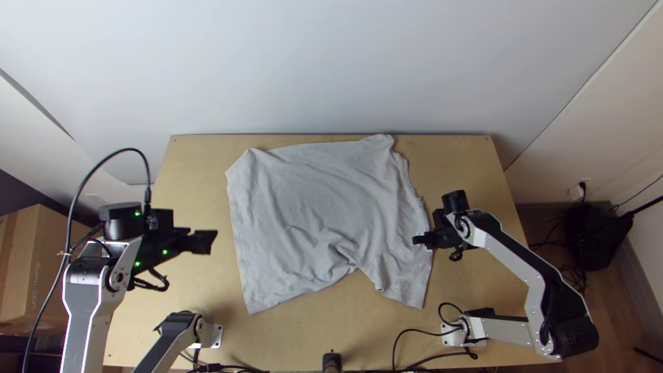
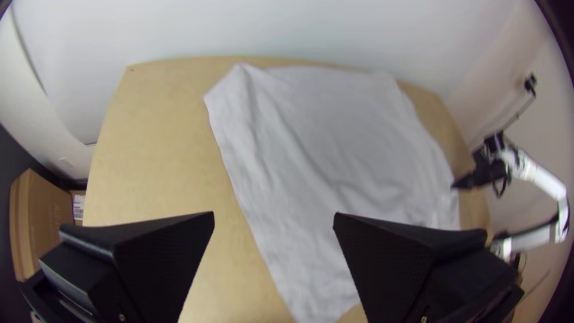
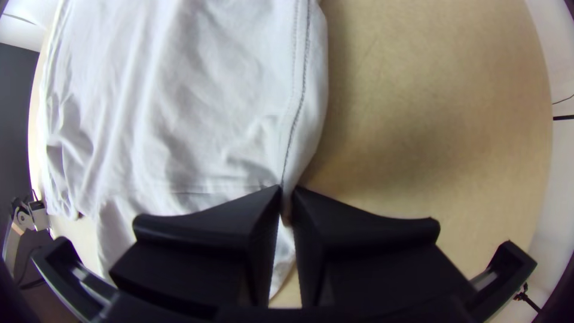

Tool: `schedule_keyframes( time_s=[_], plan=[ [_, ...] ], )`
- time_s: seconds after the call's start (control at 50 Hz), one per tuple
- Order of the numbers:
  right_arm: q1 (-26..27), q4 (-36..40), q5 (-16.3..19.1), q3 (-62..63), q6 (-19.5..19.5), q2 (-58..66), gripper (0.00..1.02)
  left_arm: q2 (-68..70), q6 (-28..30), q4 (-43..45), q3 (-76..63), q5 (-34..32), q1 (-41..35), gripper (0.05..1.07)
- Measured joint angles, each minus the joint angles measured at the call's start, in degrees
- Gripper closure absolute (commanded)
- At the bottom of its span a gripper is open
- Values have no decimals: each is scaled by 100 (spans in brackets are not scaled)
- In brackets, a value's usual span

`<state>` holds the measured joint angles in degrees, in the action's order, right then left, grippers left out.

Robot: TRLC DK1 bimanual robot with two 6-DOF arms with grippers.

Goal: Fold the t-shirt

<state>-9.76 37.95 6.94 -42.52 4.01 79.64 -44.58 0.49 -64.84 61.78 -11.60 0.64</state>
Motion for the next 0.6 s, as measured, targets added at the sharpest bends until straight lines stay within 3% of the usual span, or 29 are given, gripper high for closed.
schedule_keyframes(
  time_s=[0.12,0.24,0.5,0.6],
  plan=[
    [2,4,0,59,2,-232,100,61,595,-1010,-131,0,-479,11],
    [2,26,111,59,2,-581,100,61,730,-1596,-323,61,-1244,11],
    [7,260,157,24,74,-1016,100,-190,190,-1174,-1386,778,-2911,21],
    [7,376,164,-83,160,-1086,100,-345,85,-922,-1672,782,-3185,21]
  ],
)
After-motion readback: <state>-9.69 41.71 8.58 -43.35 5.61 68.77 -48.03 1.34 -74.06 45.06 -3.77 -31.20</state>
